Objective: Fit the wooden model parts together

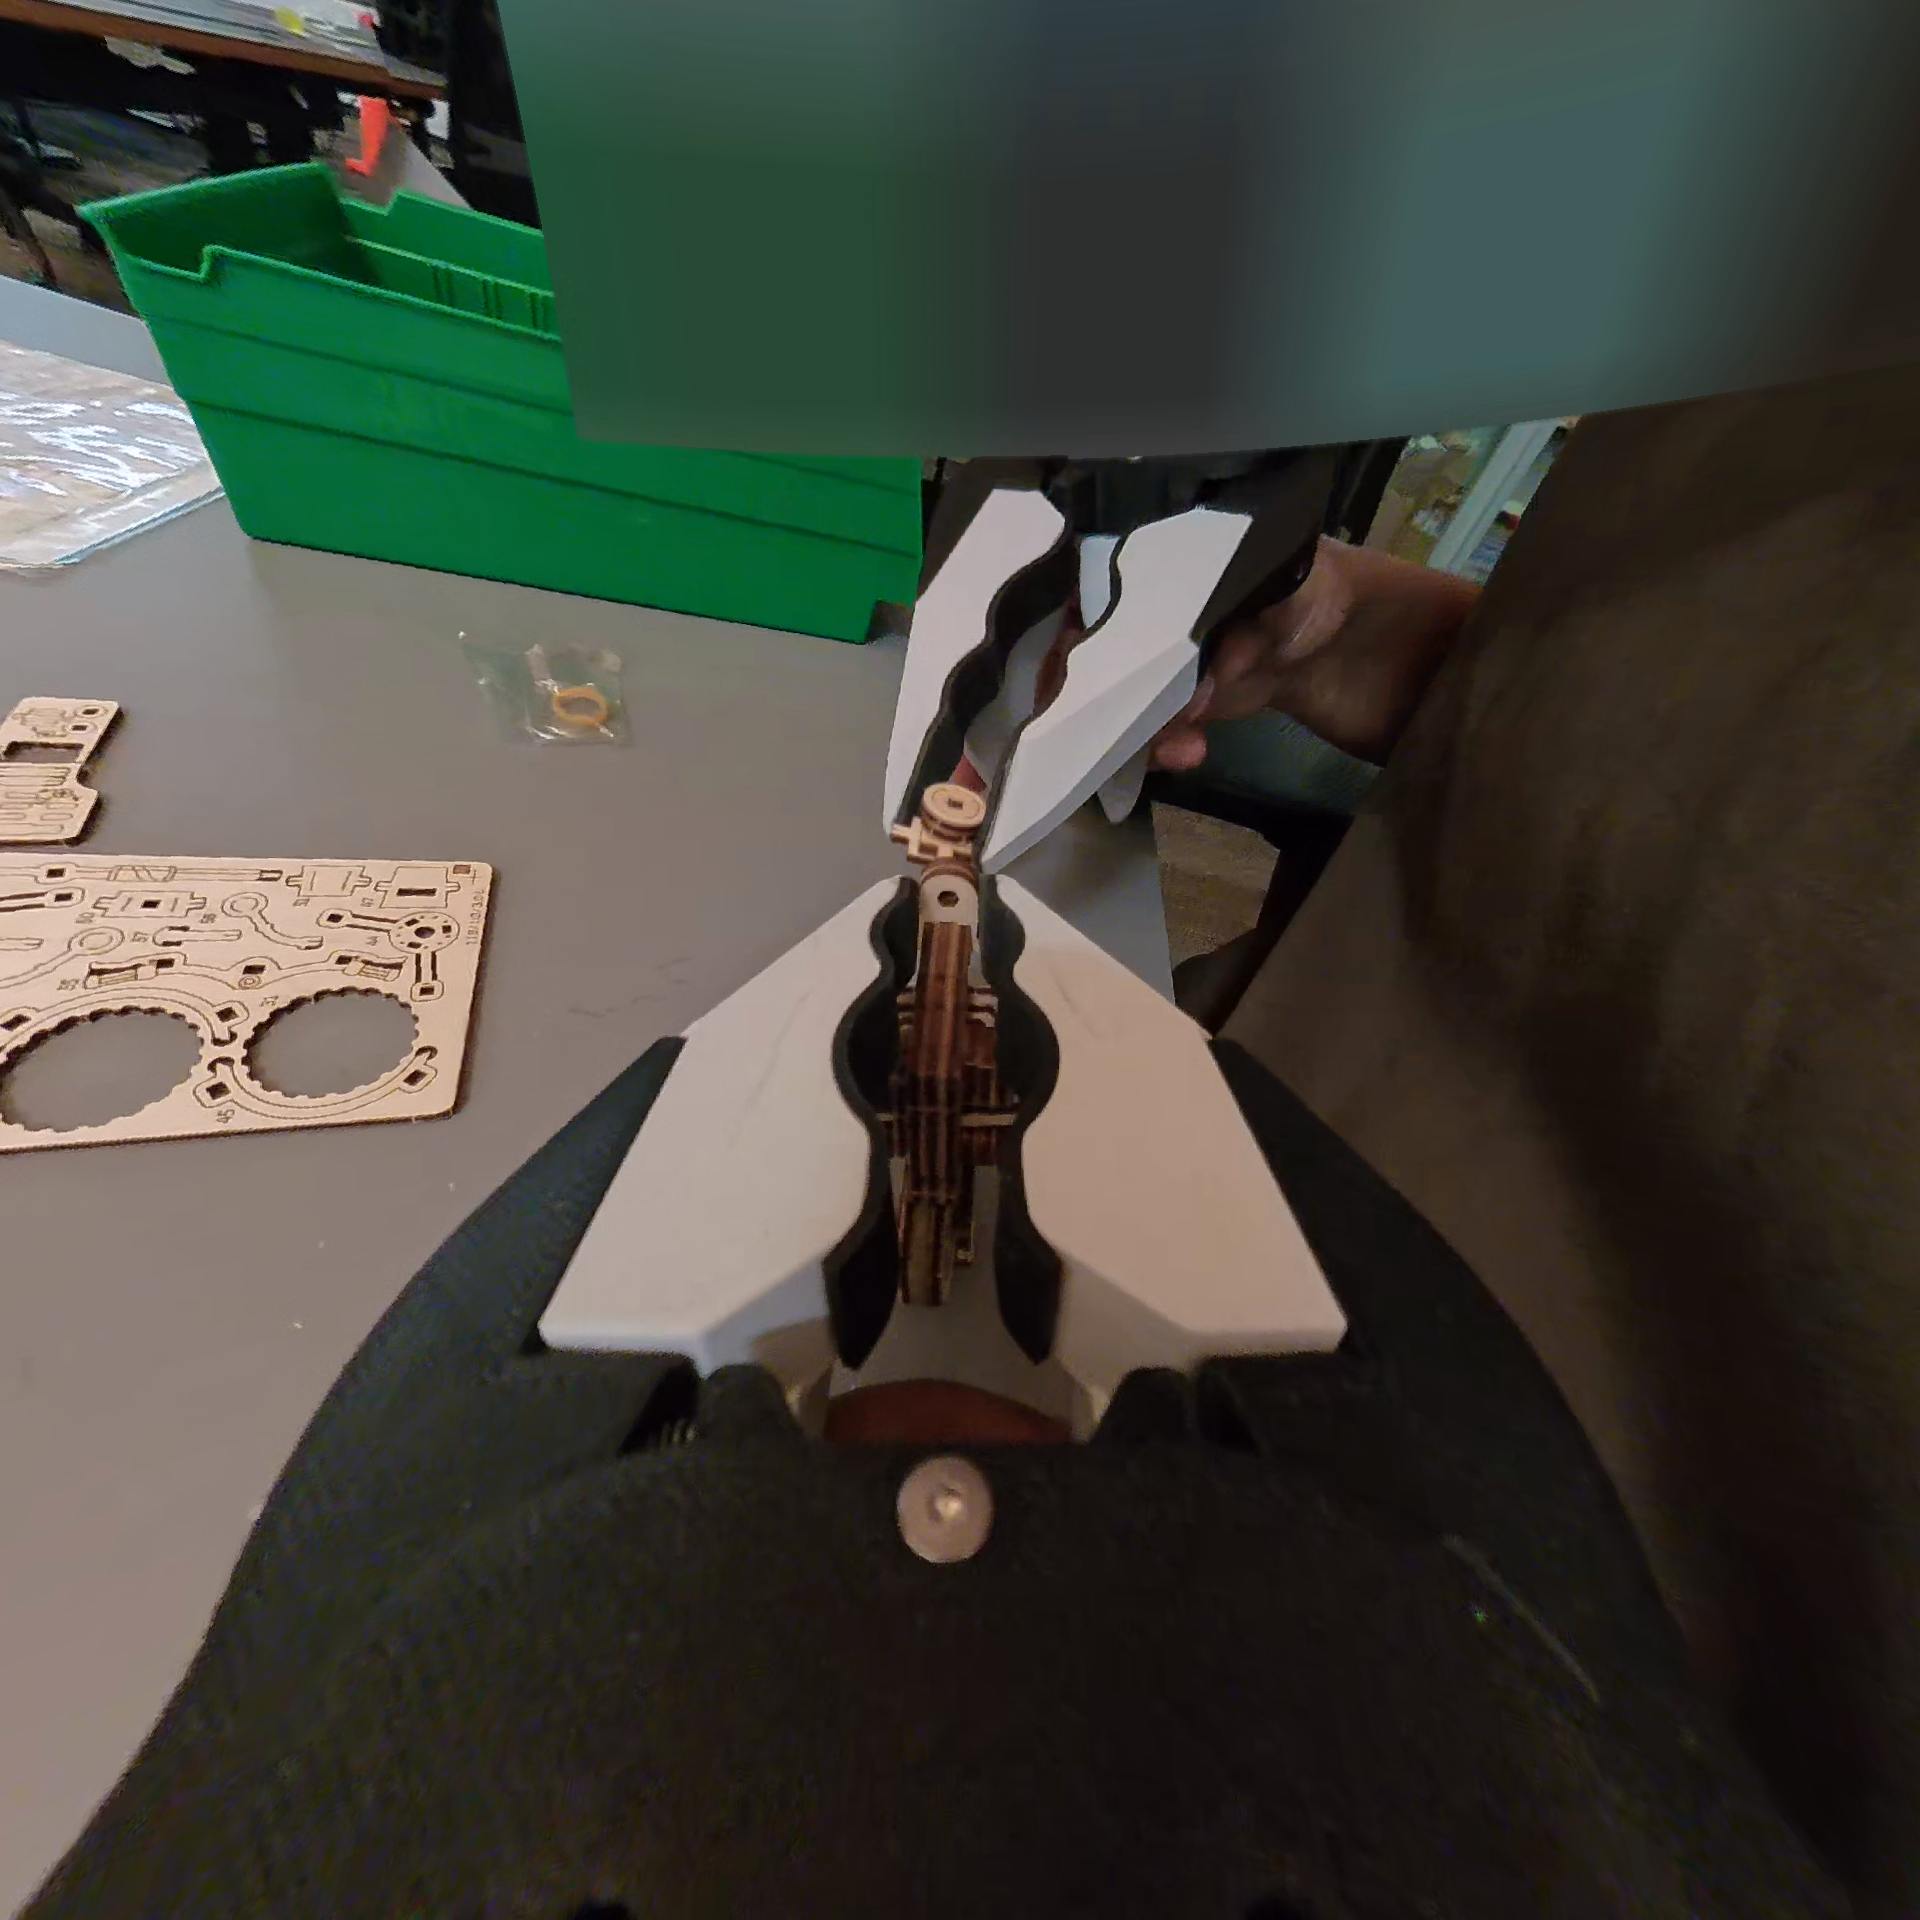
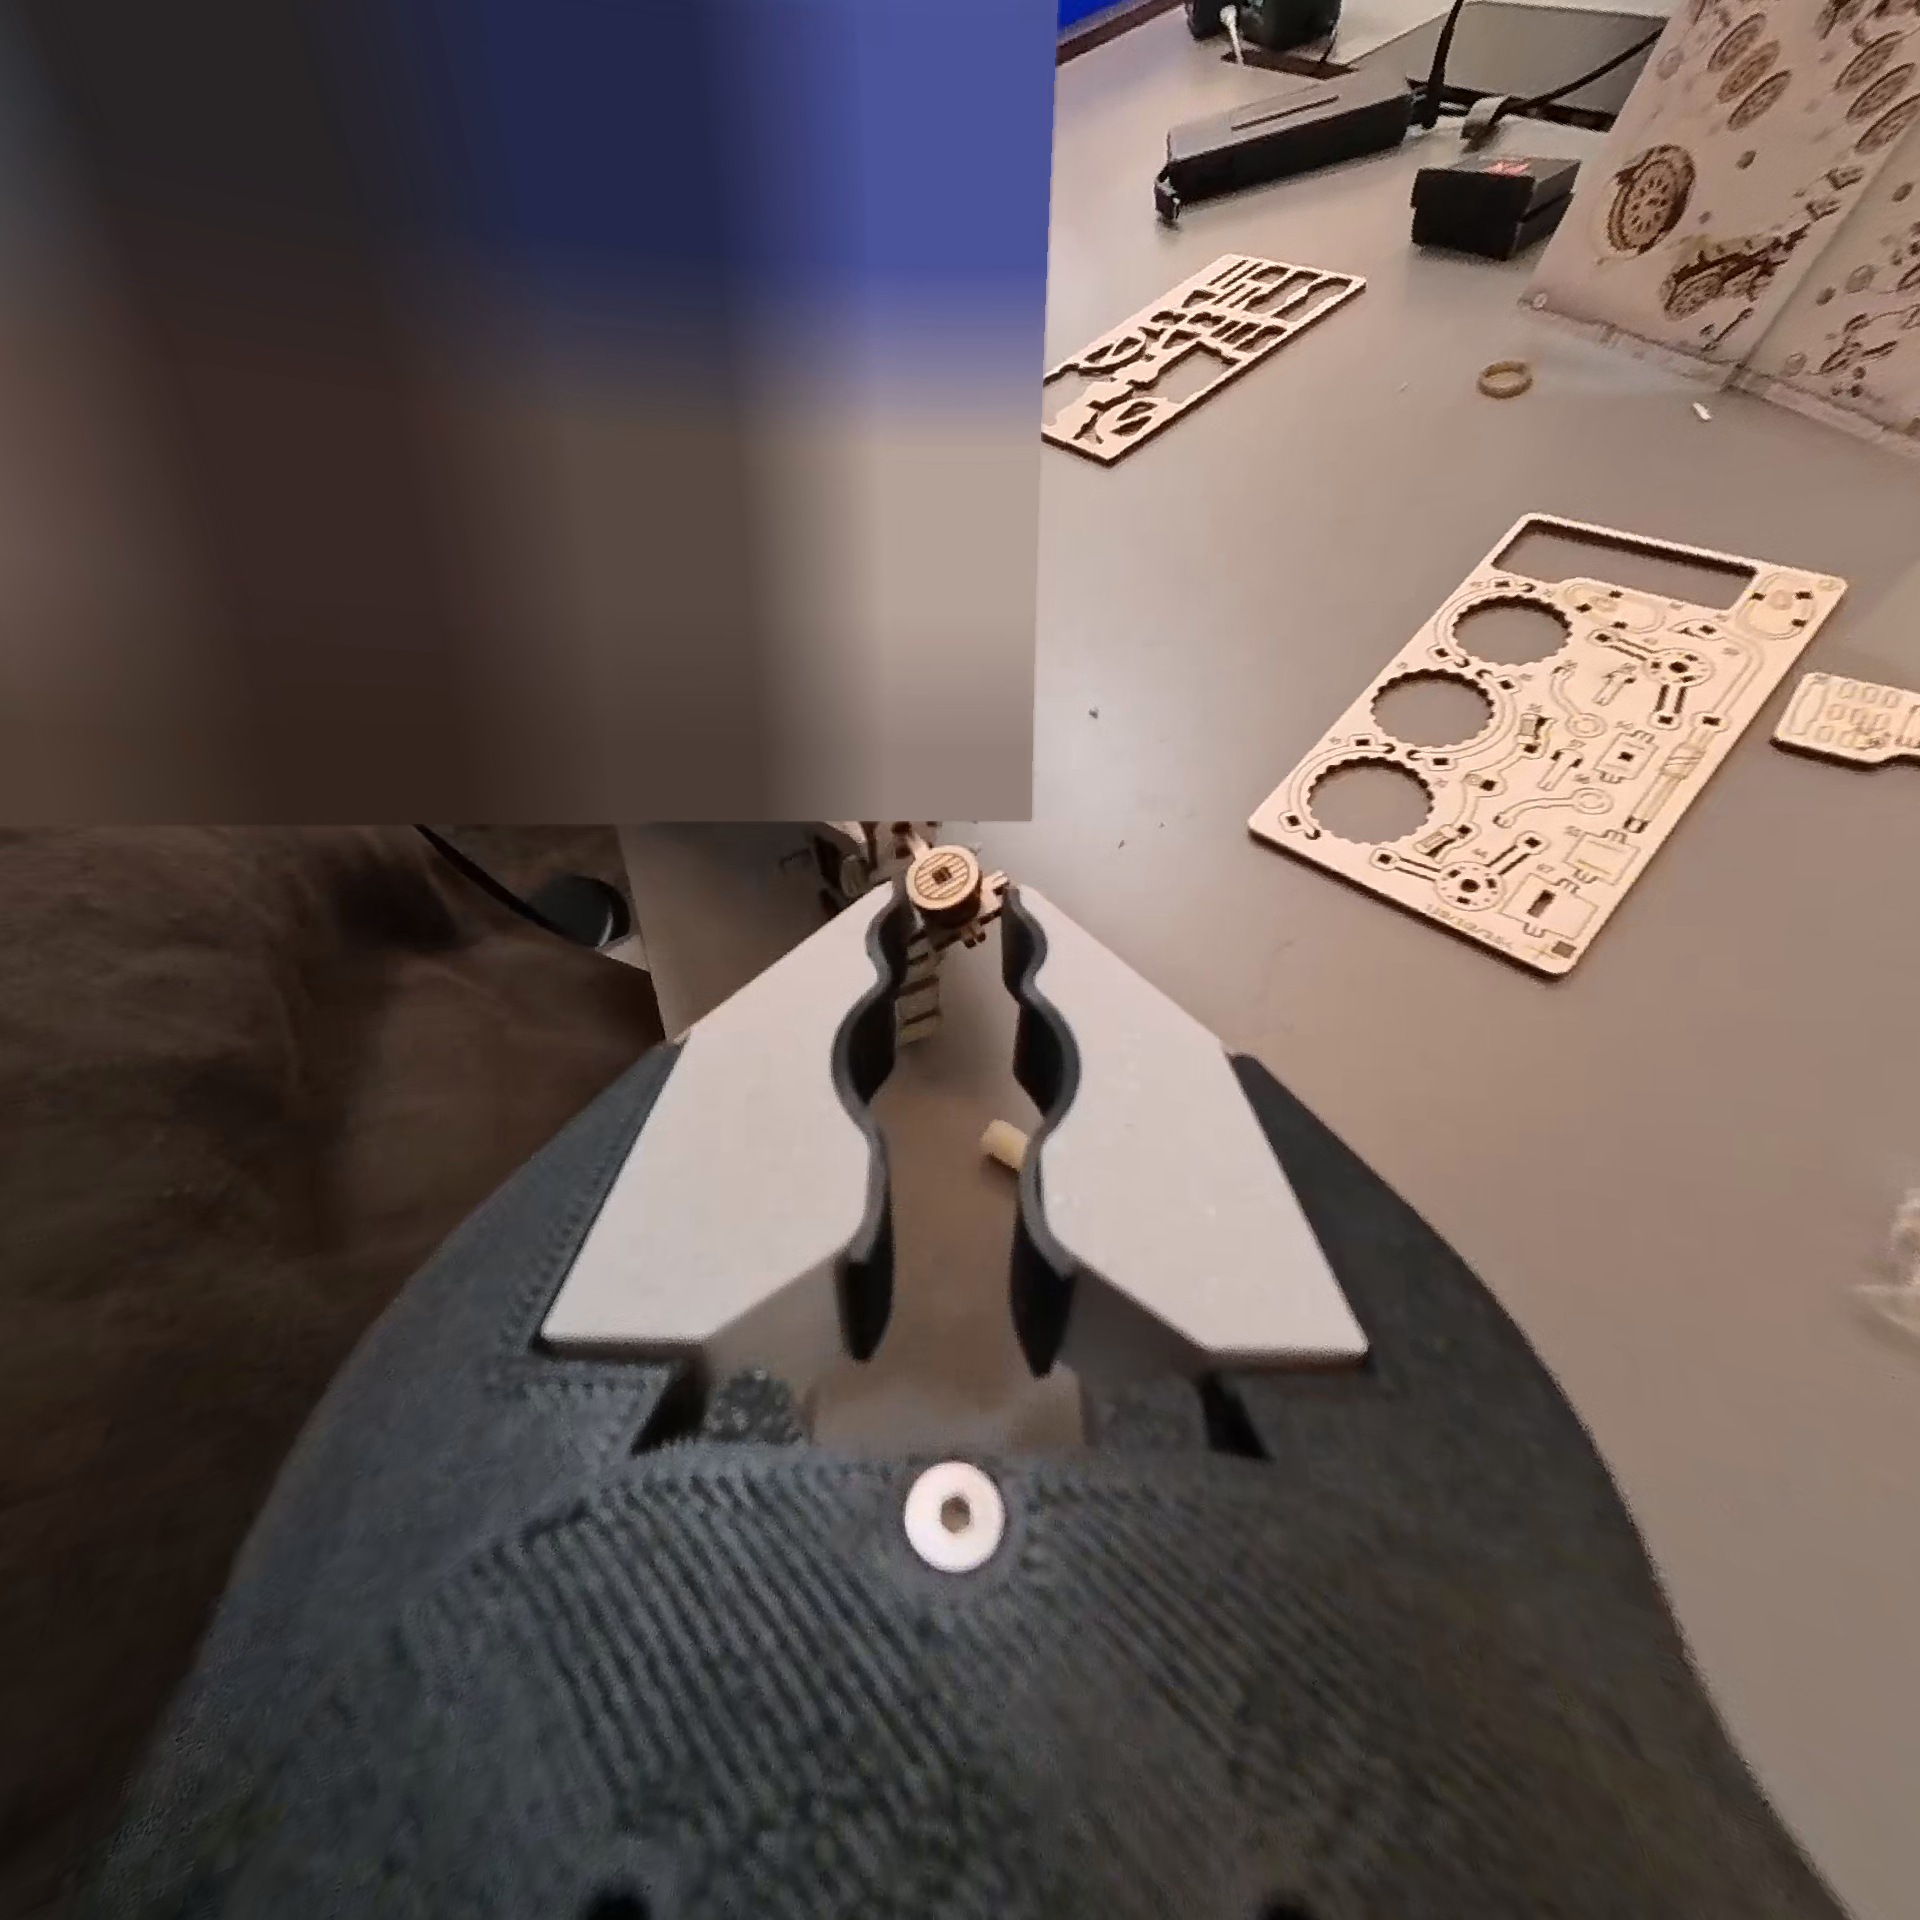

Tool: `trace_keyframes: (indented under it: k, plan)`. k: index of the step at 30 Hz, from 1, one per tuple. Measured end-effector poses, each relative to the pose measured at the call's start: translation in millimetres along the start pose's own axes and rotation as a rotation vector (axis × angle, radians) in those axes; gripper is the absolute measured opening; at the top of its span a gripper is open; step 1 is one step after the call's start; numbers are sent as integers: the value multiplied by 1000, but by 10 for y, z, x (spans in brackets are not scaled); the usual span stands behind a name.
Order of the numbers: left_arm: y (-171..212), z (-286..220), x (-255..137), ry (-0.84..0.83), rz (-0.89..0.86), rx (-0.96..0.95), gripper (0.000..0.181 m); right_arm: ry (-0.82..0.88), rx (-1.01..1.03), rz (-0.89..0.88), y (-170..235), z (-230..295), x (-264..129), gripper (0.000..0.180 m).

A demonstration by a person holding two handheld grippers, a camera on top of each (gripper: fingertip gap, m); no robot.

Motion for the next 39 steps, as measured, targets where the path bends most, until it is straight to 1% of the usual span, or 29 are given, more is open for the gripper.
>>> trace_keyframes:
  k: [6, 11, 18, 26, 39]
  plan:
    - [-1, -7, 6, -6, 6, 10, 9, -25, 37, -63, 45, 4, -11, 15]
    - [-1, -31, 18, -5, 13, 23, 9, -33, 44, -80, 67, 19, -32, 15]
    - [1, -86, 54, -25, 41, 90, 9, -31, 23, -74, 67, 47, -80, 15]
    - [3, -133, 95, -38, 66, 141, 9, -32, 44, -66, 93, 62, -124, 15]
    - [8, -153, 112, -37, 75, 157, 9, -40, 88, -57, 116, 56, -132, 15]
Point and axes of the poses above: each gripper's, where its closed fingertips meet, x out along the fingers, y out of its underside, z = x × y across the jaws, the point moved 5 cm from there along -x, back along the fingers, and after that the axes turned 8 degrees about y, right-handed, at the moved point
